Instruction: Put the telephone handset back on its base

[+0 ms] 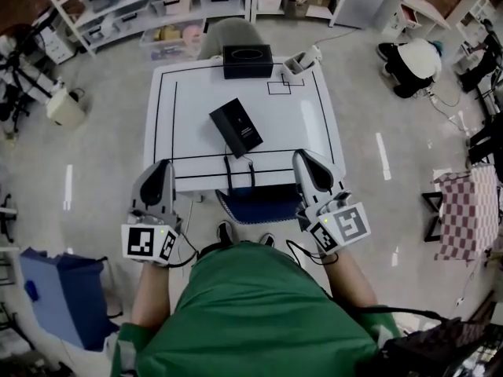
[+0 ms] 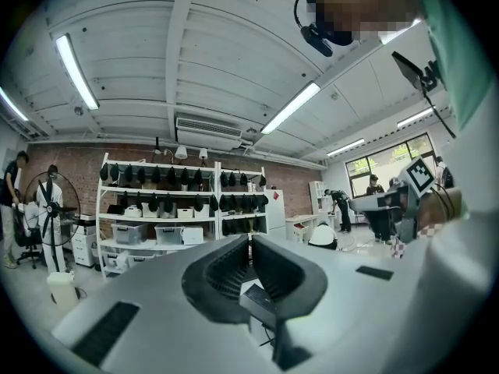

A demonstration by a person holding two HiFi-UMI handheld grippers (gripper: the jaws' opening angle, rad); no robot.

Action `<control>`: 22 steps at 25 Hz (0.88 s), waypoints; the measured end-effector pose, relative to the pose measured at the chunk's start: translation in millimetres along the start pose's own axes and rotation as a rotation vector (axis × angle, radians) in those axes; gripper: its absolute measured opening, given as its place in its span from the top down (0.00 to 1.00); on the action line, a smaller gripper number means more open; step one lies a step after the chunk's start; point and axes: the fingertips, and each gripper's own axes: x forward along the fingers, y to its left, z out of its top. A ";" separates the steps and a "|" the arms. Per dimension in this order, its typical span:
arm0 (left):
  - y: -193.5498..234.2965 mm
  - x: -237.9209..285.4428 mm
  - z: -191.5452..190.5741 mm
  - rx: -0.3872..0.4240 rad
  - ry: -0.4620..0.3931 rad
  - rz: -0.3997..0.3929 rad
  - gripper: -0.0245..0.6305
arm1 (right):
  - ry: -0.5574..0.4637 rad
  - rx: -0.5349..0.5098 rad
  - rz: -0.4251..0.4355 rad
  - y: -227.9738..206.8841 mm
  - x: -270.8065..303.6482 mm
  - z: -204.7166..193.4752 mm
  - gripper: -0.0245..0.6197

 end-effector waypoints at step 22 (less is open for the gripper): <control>7.0 12.8 -11.0 -0.015 0.017 -0.023 0.92 | 0.014 -0.015 -0.011 1.9 8.0 -3.3 0.93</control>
